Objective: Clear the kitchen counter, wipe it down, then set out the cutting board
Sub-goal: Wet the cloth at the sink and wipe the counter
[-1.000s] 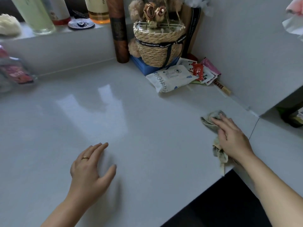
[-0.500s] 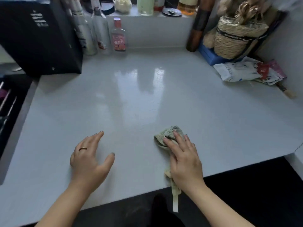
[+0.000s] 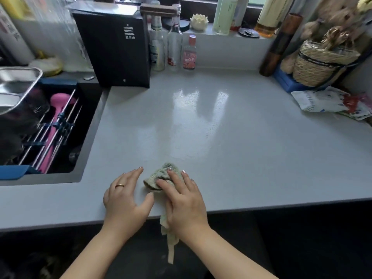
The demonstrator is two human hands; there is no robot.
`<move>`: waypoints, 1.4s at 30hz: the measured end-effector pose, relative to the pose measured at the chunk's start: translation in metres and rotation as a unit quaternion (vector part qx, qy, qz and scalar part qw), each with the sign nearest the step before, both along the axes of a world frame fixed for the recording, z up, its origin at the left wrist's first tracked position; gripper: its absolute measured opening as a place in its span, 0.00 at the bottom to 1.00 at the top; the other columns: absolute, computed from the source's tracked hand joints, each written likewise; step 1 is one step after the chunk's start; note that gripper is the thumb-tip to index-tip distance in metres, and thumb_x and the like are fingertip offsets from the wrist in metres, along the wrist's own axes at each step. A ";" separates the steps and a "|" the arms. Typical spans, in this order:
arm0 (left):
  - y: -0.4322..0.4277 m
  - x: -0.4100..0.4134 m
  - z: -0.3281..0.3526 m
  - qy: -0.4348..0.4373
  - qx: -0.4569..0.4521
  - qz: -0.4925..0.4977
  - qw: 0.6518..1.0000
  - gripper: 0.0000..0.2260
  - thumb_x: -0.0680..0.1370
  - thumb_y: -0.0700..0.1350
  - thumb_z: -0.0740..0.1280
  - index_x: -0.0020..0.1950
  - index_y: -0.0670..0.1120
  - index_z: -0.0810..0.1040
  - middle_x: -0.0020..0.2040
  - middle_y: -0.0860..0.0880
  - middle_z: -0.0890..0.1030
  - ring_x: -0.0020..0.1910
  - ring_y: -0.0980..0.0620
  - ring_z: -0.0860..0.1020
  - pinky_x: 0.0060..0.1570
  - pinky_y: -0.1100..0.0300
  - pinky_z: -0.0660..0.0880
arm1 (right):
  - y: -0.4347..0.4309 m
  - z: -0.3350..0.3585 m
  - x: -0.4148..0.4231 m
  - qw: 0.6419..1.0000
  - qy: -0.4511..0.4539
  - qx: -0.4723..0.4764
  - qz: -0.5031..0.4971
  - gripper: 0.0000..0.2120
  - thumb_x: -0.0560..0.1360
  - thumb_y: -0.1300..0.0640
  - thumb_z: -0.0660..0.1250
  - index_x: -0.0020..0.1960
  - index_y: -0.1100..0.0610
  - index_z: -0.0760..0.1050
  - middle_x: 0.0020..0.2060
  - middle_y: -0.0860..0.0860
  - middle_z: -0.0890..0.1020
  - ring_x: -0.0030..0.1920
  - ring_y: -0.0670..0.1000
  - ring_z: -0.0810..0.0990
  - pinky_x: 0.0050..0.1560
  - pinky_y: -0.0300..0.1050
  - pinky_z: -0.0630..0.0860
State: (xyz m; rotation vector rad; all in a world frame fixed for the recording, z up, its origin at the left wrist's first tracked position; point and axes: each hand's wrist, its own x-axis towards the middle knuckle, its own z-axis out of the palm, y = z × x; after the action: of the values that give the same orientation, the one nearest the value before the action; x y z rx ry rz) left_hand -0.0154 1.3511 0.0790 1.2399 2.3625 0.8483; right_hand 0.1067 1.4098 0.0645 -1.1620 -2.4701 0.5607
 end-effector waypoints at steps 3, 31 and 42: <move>0.001 0.018 -0.004 0.005 -0.007 0.003 1.000 0.30 0.66 0.53 0.61 0.68 0.51 0.66 0.68 0.49 0.70 0.70 0.48 0.62 0.68 0.49 0.55 | 0.020 -0.007 0.031 0.999 0.015 -0.028 -0.024 0.20 0.73 0.61 0.63 0.63 0.49 0.74 0.69 0.52 0.71 0.71 0.60 0.65 0.71 0.55 0.62; 0.074 0.176 -0.002 0.008 0.012 0.030 0.999 0.30 0.64 0.53 0.61 0.66 0.50 0.69 0.68 0.47 0.71 0.70 0.45 0.65 0.69 0.44 0.56 | 0.206 0.022 0.400 0.990 -0.099 -0.098 -0.033 0.35 0.70 0.32 0.57 0.68 0.34 0.39 0.72 0.36 0.43 0.73 0.38 0.35 0.73 0.38 0.37; 0.031 0.142 0.001 0.021 0.011 0.112 0.993 0.29 0.65 0.53 0.60 0.66 0.49 0.70 0.68 0.48 0.72 0.69 0.47 0.65 0.69 0.46 0.55 | 0.175 -0.006 0.330 0.994 -0.103 0.022 -0.042 0.48 0.69 0.27 0.46 0.66 0.68 0.67 0.67 0.66 0.69 0.68 0.66 0.65 0.65 0.62 0.61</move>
State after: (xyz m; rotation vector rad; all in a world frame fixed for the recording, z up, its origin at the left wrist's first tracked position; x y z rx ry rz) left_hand 0.1264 1.3817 0.0795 1.0240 2.5672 0.9257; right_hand 0.4366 1.5848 0.0585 -1.3606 -2.5728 0.3773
